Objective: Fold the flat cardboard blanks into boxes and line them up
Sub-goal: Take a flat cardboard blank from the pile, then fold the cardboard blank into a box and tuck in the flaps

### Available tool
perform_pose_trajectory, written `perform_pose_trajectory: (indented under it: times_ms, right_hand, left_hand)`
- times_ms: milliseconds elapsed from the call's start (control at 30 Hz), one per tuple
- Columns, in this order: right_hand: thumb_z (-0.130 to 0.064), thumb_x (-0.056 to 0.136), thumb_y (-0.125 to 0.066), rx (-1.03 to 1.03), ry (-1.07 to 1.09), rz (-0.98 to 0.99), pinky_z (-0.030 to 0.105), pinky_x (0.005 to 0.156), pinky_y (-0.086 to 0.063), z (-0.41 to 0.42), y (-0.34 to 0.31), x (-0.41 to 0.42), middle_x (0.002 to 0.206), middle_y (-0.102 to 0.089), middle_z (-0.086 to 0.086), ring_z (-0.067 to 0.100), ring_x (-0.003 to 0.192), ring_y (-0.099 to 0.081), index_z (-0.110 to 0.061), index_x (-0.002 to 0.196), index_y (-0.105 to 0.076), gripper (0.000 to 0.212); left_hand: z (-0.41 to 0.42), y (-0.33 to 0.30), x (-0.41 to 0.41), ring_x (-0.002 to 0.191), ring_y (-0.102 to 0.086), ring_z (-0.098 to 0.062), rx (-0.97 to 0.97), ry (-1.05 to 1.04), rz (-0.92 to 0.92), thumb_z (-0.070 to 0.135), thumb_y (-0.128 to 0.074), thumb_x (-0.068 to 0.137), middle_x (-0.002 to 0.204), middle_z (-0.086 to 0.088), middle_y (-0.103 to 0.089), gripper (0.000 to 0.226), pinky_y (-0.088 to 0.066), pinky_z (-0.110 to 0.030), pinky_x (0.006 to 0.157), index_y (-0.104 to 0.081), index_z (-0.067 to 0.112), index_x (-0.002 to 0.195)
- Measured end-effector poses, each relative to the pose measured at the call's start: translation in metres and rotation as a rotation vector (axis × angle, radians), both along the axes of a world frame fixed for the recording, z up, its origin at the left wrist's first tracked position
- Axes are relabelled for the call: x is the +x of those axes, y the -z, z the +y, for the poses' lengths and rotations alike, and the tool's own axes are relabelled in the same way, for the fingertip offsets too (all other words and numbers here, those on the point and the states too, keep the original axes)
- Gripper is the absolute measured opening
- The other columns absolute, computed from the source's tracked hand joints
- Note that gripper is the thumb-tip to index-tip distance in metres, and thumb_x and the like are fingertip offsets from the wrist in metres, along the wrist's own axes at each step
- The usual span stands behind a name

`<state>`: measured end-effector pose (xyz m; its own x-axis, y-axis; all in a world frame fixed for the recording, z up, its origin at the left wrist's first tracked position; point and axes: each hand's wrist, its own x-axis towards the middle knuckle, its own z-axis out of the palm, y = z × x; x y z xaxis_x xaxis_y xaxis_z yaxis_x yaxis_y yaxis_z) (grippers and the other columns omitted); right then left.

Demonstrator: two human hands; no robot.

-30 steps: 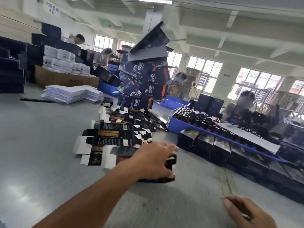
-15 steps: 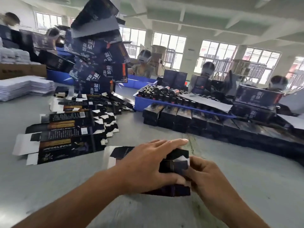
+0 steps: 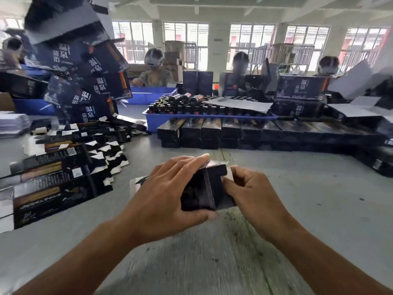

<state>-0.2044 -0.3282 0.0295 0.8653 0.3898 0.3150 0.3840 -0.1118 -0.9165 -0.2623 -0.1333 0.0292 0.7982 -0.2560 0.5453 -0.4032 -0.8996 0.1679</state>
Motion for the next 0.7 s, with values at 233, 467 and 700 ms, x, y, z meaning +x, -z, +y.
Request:
perform_pose_trajectory:
  times_ms: [233,467,700]
  right_hand:
    - [-0.019,0.091,-0.071,0.047,0.008,0.054,0.021,0.059,-0.057,-0.0033,-0.0052,0.0005,0.088,-0.078,-0.005,0.012,0.076,-0.075,-0.025,0.111,-0.058,0.024]
    - [-0.020,0.094,-0.069,0.031,0.108,-0.197,0.019,0.055,-0.053,-0.0023,-0.0036,-0.0060,0.083,-0.075,-0.010,0.007,0.070,-0.072,-0.038,0.093,-0.052,0.024]
    - [-0.023,0.097,-0.064,-0.043,0.121,-0.284,0.029,0.066,-0.062,-0.0038,0.0005,-0.0060,0.092,-0.073,-0.003,0.013,0.077,-0.072,-0.057,0.131,-0.050,0.050]
  left_hand:
    - [0.0068,-0.0026,-0.0019,0.120,-0.043,0.002,-0.057,0.047,-0.122,0.072,-0.061,0.078,0.142,0.013,-0.049,0.090,-0.041,-0.028,0.098,-0.028,0.035,0.153]
    - [0.0073,-0.0076,-0.0019,0.122,-0.055,-0.026,0.204,0.034,-0.231,0.063,-0.049,0.091,0.145,-0.007,-0.048,0.061,-0.045,-0.043,0.098,-0.041,0.036,0.145]
    - [0.0089,-0.0047,-0.0006,0.128,-0.052,-0.025,0.289,0.013,-0.195,0.062,-0.060,0.088,0.149,-0.007,-0.047,0.063,-0.040,-0.039,0.100,-0.051,0.033,0.144]
